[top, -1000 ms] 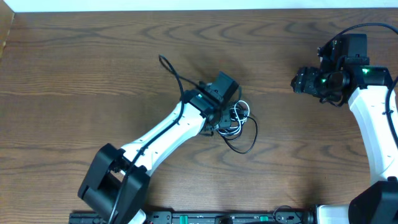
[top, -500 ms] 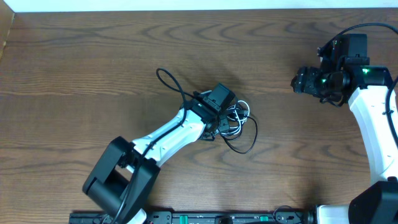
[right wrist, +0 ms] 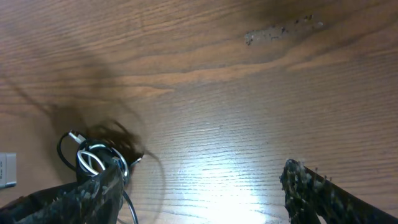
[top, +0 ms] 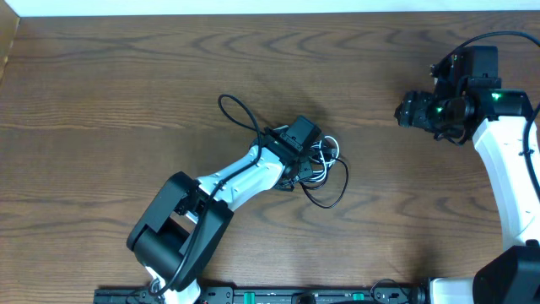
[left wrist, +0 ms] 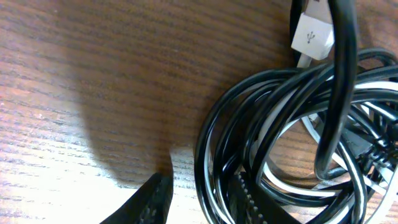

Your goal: Untangle cables

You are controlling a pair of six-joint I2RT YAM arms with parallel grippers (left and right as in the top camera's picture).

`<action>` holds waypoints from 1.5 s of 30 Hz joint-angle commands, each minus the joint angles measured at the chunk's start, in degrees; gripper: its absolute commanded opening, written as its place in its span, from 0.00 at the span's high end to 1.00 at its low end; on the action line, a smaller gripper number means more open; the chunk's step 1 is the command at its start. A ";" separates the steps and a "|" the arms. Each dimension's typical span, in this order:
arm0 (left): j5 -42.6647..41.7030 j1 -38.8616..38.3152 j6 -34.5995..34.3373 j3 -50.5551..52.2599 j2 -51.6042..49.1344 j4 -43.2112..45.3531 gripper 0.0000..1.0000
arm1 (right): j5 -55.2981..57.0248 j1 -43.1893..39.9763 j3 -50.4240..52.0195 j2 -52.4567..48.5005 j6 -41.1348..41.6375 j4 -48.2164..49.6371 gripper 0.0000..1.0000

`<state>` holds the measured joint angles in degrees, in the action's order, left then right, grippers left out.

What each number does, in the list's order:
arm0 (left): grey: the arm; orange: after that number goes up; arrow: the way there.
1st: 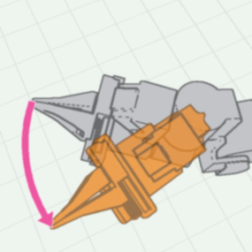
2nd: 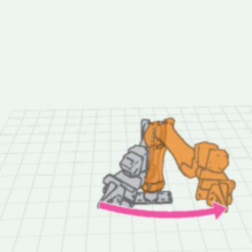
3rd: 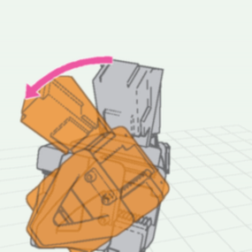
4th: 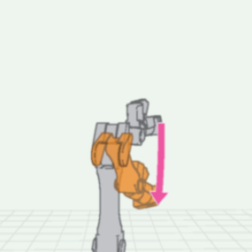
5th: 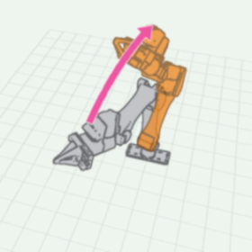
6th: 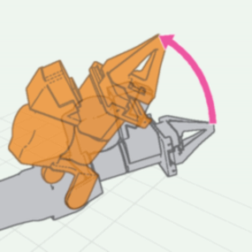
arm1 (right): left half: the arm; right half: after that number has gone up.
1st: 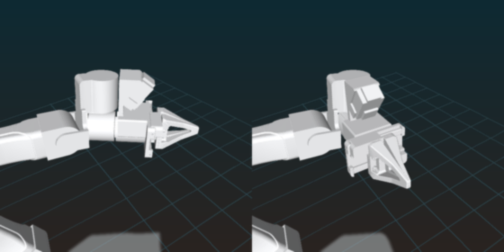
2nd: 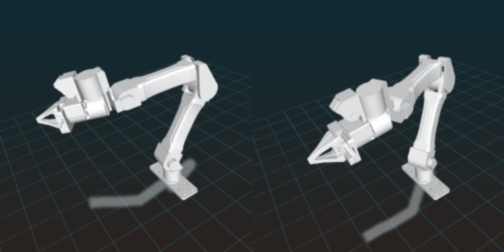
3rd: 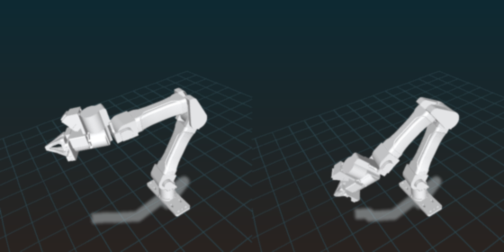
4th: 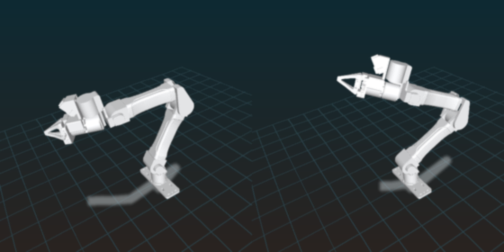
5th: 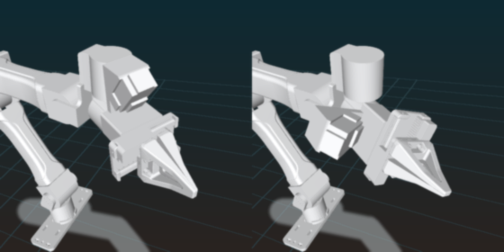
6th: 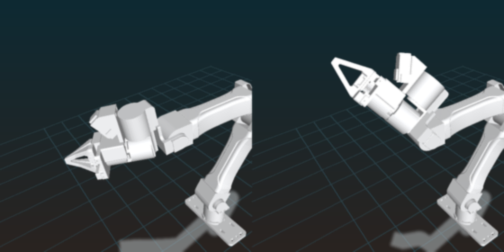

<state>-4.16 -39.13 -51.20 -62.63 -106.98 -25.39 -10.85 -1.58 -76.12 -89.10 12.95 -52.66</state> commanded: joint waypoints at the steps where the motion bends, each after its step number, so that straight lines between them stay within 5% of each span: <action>1: 0.50 0.26 -0.20 0.39 -3.96 0.76 0.65 | -0.68 0.48 0.15 -0.17 -0.83 -0.04 0.22; 8: 0.17 0.17 -0.15 0.39 -5.11 3.61 0.67 | -0.68 2.62 0.15 -0.15 -1.25 -0.07 0.22; 10: 0.17 0.17 -0.13 0.39 -5.11 3.85 0.92 | -0.68 3.39 0.15 -0.15 -1.27 -0.09 0.22; 24: -8.55 2.67 13.07 -0.11 12.63 3.67 0.92 | -9.01 9.31 0.15 -0.15 -2.34 -0.20 0.26; 45: -33.73 15.91 9.35 -0.11 28.79 5.64 0.92 | -21.09 16.28 0.15 -0.33 -2.27 3.19 0.31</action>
<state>-31.33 -25.06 -39.24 -62.39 -79.99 -20.80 -29.71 13.26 -76.12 -89.10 11.29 -49.63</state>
